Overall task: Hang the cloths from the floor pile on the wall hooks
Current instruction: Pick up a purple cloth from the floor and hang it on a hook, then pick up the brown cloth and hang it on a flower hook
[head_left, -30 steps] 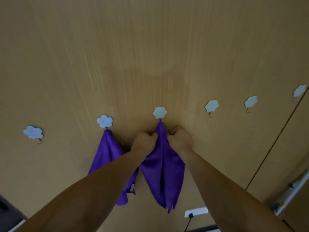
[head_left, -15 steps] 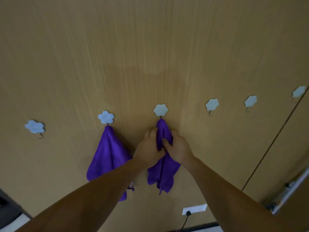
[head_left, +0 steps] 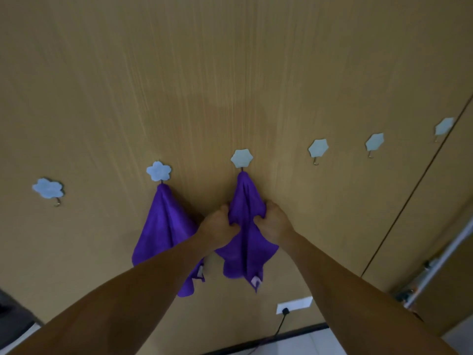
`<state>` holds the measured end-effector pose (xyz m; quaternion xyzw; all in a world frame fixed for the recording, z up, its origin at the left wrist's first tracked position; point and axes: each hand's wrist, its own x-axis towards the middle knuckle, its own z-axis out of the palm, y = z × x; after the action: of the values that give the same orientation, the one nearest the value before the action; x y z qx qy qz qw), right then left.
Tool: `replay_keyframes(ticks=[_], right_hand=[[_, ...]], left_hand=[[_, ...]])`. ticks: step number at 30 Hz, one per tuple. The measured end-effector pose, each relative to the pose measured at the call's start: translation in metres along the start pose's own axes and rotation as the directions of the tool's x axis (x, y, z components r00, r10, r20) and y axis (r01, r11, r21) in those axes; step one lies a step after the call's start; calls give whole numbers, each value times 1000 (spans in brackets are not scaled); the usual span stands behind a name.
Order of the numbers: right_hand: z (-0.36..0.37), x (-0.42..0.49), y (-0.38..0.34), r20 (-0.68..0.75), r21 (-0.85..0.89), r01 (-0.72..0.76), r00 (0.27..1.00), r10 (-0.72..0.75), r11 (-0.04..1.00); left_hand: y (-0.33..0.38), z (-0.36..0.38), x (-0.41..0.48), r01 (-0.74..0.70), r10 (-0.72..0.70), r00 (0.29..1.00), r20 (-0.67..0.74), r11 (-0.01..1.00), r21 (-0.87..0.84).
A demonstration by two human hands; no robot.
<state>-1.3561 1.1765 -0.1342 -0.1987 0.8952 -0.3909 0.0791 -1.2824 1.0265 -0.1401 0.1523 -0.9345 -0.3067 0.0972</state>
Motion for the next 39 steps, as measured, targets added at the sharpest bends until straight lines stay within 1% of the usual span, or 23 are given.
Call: replay_keyframes(ticks=[3, 5, 8, 10, 12, 14, 16, 18, 20, 22, 25, 29, 32, 35, 39], right_hand=[[-2, -19, 4, -27, -16, -76, 997, 75, 997], [-4, -33, 7, -67, -55, -112, 992, 108, 992], [-3, -68, 3, -139, -97, -156, 980, 142, 983], [-1, -96, 0, -178, -118, -182, 971, 160, 976], [5, -129, -4, -209, -122, -227, 957, 199, 966], [16, -169, -5, -225, -124, -277, 943, 245, 953], [30, -214, 2, -219, -111, -339, 925, 310, 934], [42, -263, 16, -189, -112, -415, 901, 391, 903], [50, -314, 36, -143, -136, -496, 867, 478, 858], [56, -364, 56, -120, -151, -588, 809, 576, 794], [62, -431, 85, -130, -129, -700, 715, 687, 703], [82, -503, 115, -128, -77, -780, 625, 770, 621], [101, -556, 139, -86, -26, -829, 558, 825, 558], [118, -614, 171, -56, 14, -870, 491, 869, 493], [137, -698, 226, -15, 99, -921, 377, 926, 377]], left_hand=[[-7, -4, -11, 14, -16, 999, 28, 997, 72], [-8, -7, -20, 9, -6, 1000, -28, 995, 103], [-7, -16, -41, -121, 127, 987, -100, 991, 64], [-4, -21, -57, -212, 218, 972, -93, 975, 69], [-6, -22, -78, -265, 270, 963, -28, 958, 107], [-13, -16, -102, -296, 283, 954, 98, 942, 159], [-22, -2, -132, -348, 298, 926, 233, 911, 220], [-29, 19, -166, -387, 288, 875, 388, 900, 203], [-32, 43, -204, -397, 259, 805, 533, 904, 160], [-30, 66, -239, -419, 237, 730, 641, 896, 145], [-25, 103, -287, -466, 232, 599, 767, 879, 98], [-28, 149, -347, -507, 210, 469, 858, 859, 67], [-31, 187, -392, -525, 171, 383, 908, 849, 62], [-28, 228, -437, -550, 148, 323, 935, 833, 58], [-27, 292, -513, -576, 121, 253, 960, 816, 50]])
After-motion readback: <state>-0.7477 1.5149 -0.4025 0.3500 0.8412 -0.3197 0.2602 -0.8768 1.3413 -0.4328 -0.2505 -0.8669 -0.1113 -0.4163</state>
